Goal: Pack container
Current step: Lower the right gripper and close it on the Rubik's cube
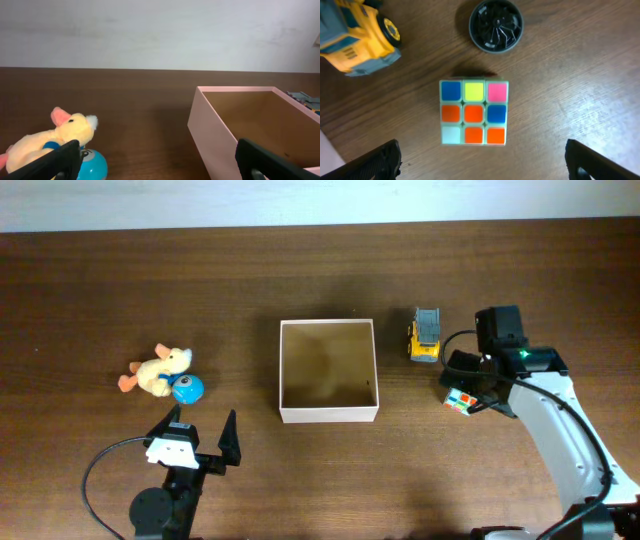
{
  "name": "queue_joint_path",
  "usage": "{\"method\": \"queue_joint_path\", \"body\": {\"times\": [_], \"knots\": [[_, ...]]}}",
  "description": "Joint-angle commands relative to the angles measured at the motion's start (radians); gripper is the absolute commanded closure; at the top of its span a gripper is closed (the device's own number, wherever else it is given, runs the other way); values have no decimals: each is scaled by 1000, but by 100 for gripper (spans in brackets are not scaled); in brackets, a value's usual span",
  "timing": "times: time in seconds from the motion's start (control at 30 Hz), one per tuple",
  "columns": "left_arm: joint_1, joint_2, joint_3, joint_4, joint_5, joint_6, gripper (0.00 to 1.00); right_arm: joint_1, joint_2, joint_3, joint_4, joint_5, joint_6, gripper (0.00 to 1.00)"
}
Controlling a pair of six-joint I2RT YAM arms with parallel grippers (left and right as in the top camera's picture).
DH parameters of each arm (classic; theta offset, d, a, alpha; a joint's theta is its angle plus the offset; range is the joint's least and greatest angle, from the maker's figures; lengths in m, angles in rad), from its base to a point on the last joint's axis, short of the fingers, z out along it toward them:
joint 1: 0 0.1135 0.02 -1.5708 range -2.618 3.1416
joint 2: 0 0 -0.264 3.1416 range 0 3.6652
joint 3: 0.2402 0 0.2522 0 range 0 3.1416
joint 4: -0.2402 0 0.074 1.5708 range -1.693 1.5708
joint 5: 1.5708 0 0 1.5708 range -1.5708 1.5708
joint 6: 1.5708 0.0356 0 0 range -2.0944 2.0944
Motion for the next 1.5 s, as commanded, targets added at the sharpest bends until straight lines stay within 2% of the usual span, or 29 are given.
{"method": "queue_joint_path", "body": {"times": [0.0,0.17,0.57,0.87,1.07,1.1,1.2,1.3,1.47], "knots": [[-5,-10,-6,2,11,19,1,-35,5,-39,43,-48,-100,1],[-5,-10,-6,2,11,19,1,-59,6,-95,113,-66,-143,1],[-5,-10,-6,2,11,19,1,-61,6,-263,333,-80,-147,1],[-5,-10,-6,2,11,19,1,-61,6,-269,433,-17,-147,1],[-5,-10,-6,2,11,19,1,-61,6,-270,428,-21,-148,0],[-5,-10,-6,2,11,19,1,-61,6,-270,428,-21,-148,2],[-5,-10,-6,2,11,19,1,-61,6,-270,428,-28,-164,17],[-5,-10,-6,2,11,19,1,-61,6,-270,430,-28,-166,27],[-5,-10,-6,2,11,19,1,-61,6,-270,432,-28,-166,33]]}}
